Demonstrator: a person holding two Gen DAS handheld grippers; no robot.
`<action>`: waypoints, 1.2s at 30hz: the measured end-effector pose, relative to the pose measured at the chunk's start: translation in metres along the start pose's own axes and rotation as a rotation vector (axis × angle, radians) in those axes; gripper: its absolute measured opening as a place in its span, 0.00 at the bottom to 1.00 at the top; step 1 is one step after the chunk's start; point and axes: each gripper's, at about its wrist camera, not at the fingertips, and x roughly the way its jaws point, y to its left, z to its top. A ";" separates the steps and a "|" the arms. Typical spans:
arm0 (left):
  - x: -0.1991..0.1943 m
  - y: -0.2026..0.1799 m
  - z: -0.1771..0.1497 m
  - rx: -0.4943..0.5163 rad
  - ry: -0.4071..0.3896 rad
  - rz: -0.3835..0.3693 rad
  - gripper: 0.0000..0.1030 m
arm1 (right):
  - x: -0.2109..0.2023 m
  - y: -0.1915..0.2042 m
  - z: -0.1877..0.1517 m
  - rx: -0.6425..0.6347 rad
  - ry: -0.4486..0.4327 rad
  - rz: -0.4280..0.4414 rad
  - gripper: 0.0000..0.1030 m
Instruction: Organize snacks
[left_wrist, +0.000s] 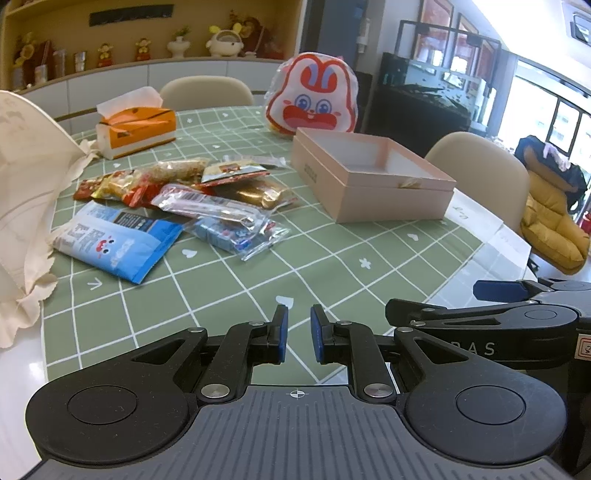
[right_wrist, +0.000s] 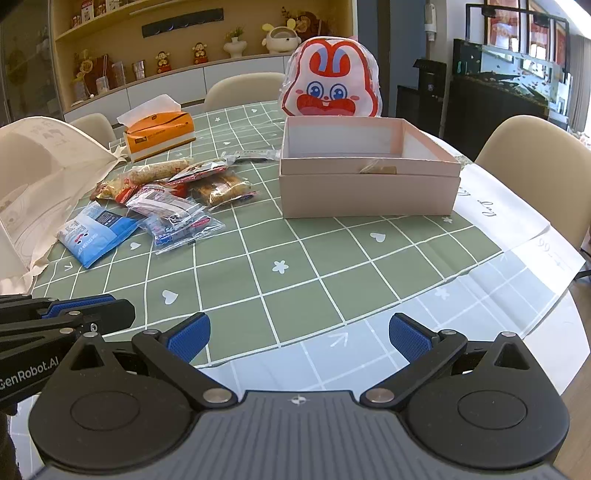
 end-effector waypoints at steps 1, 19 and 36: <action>0.000 0.000 0.000 0.000 0.001 0.000 0.17 | 0.000 0.000 0.000 -0.001 0.001 0.000 1.00; 0.001 -0.001 -0.001 0.006 0.001 -0.005 0.17 | 0.001 0.000 -0.002 0.001 0.006 0.004 1.00; 0.002 -0.005 0.000 0.011 0.001 -0.007 0.17 | 0.000 -0.002 -0.002 0.006 0.003 0.004 1.00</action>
